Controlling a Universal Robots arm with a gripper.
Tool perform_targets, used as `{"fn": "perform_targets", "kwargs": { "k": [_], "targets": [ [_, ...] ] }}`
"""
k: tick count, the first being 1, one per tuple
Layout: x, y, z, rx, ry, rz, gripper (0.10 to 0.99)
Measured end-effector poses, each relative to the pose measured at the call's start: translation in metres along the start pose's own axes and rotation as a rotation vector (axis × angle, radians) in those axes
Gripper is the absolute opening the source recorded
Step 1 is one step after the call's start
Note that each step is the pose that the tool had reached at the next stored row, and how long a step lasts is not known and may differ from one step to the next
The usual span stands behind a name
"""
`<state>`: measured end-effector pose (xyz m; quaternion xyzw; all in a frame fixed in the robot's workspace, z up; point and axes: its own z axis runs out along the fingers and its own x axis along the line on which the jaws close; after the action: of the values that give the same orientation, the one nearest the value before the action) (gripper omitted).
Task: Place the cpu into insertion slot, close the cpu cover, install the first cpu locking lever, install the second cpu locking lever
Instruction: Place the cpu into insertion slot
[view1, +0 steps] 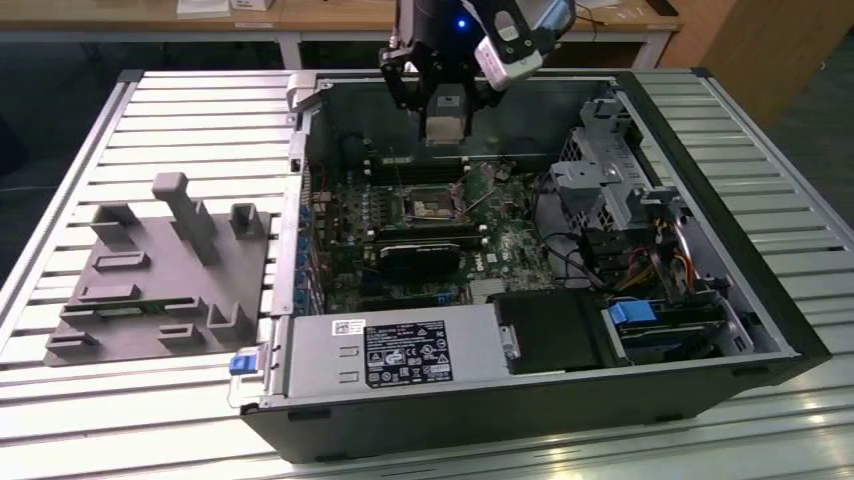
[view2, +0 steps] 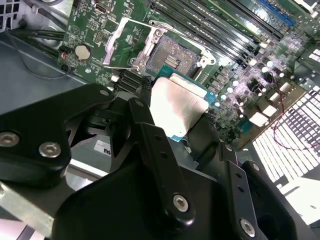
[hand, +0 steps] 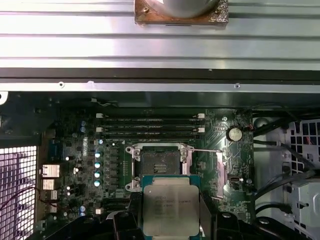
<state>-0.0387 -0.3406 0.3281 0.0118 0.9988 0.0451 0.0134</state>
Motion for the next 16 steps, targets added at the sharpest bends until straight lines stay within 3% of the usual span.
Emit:
{"fn": "perform_targets", "kwargs": {
  "k": [16],
  "targets": [
    [0.0081, -0.0028, 0.0286, 0.0, -0.0177, -0.001, 0.541]
  ]
}}
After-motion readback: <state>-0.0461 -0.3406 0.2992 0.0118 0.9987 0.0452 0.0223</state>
